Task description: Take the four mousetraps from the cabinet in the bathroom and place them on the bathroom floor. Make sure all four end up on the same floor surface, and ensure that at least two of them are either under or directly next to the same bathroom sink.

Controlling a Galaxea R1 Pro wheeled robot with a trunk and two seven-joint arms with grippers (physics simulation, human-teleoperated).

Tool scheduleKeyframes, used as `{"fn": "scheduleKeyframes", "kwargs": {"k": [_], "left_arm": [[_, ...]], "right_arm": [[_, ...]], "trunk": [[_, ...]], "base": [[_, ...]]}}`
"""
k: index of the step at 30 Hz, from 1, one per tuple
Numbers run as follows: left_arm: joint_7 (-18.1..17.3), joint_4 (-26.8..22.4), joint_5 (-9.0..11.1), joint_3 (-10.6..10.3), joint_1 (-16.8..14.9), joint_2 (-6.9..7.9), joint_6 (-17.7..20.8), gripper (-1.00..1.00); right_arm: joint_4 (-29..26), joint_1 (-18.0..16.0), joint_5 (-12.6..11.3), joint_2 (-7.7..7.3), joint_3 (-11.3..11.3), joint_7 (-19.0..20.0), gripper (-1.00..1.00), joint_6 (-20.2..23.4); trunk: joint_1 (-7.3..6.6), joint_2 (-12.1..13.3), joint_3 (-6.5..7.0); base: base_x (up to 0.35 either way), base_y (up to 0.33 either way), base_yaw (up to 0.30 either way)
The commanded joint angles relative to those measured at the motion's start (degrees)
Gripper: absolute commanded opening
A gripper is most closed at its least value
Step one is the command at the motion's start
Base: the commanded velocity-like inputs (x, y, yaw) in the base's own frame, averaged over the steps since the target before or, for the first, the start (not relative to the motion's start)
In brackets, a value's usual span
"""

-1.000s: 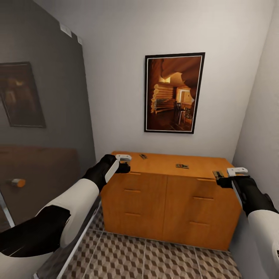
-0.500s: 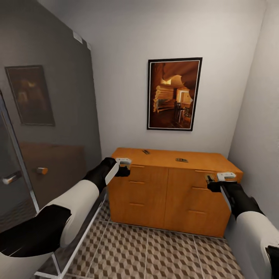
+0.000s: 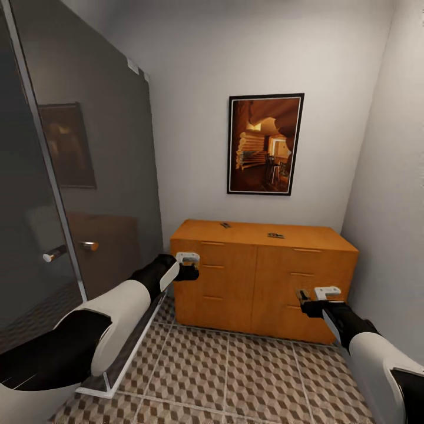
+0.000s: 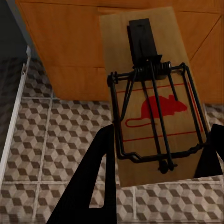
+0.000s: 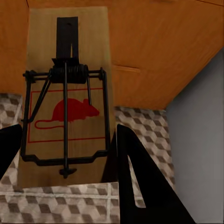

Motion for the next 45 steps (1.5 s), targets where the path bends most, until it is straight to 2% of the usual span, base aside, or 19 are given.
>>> {"fn": "scheduleKeyframes", "kwargs": {"k": [1, 12, 17, 21, 23, 34, 35, 37, 39, 41, 43, 45], "left_arm": [[0.3, 0.1, 0.5, -0.4, 0.0, 0.00, 0.1, -1.00], [-0.2, 0.9, 0.6, -0.3, 0.0, 0.00, -0.8, -1.00], [-0.4, 4.5, 0.6, -0.3, -0.1, 0.00, -3.0, -1.00], [-0.8, 9.0, 0.6, -0.3, 0.0, 0.00, -6.2, -1.00], [-2.1, 10.4, 0.6, -0.3, 0.3, 0.00, -7.4, -1.00], [-4.0, 11.5, 0.6, -0.2, 2.8, 0.00, -8.6, -1.00], [-4.0, 11.6, 0.6, -0.2, 3.7, 0.00, -8.6, -1.00], [-4.0, 11.6, 0.7, -0.2, 7.7, 0.01, -10.9, -1.00], [-4.0, 11.6, 0.8, -0.2, 10.0, 0.53, -12.9, -1.00], [-4.0, 11.7, 0.9, -0.2, 13.0, 1.51, -15.4, -1.00], [-4.0, 11.7, 1.1, -0.2, 14.4, 2.21, -16.3, -1.00], [-4.1, 11.7, 6.6, -0.2, 15.3, 3.75, -16.9, -1.00]], "right_arm": [[0.2, 0.0, 0.4, 0.04, -0.4, 0.3, -1.00, 0.1], [1.7, 0.4, 0.3, -0.20, -0.4, 0.3, -1.00, -0.6], [1.9, 2.1, 0.5, -0.07, -0.4, 0.2, -1.00, -0.6], [4.7, 2.4, 0.5, -0.06, -0.4, 0.0, -1.00, -0.8], [6.6, 2.4, 0.6, -0.09, -0.4, 0.0, -1.00, -1.7], [12.2, 2.4, 0.8, -0.14, -0.4, 0.0, -1.00, -4.9], [13.2, 2.4, 0.8, -0.13, -0.4, 0.0, -1.00, -5.0], [16.9, 2.4, 0.9, -0.21, -0.3, 0.0, -1.00, -5.6], [18.3, 2.8, 0.8, -0.32, -0.3, 0.0, -1.00, -6.5], [19.2, 5.1, 1.0, -0.44, -0.1, -0.4, -1.00, -8.2], [19.5, 6.9, 1.2, -0.22, 0.0, -1.2, -1.00, -9.2], [19.7, 8.3, 0.9, -0.02, 0.1, -3.3, -1.00, -9.8]], "trunk": [[-0.03, -0.1, -0.07], [-0.03, -0.1, -0.07], [-0.03, -0.1, -0.07], [-0.03, -0.1, -0.07], [-0.03, -0.1, -0.07], [-0.03, -0.1, -0.07], [-0.03, -0.1, -0.07], [-0.03, -0.1, -0.07], [-0.03, -0.1, -0.07], [-0.03, -0.1, -0.07], [-0.03, -0.1, -0.07], [-0.03, -0.1, -0.07]], "base": [[-0.311, 0.100, 0.000], [-0.311, 0.100, 0.000], [-0.311, 0.100, 0.000], [-0.311, 0.100, 0.000], [-0.311, 0.100, 0.000], [-0.311, 0.100, 0.000], [-0.311, 0.100, 0.000], [-0.312, 0.100, 0.000], [-0.311, 0.100, 0.000], [-0.311, 0.100, 0.000], [-0.311, 0.100, 0.000], [-0.179, 0.061, 0.000]]}}
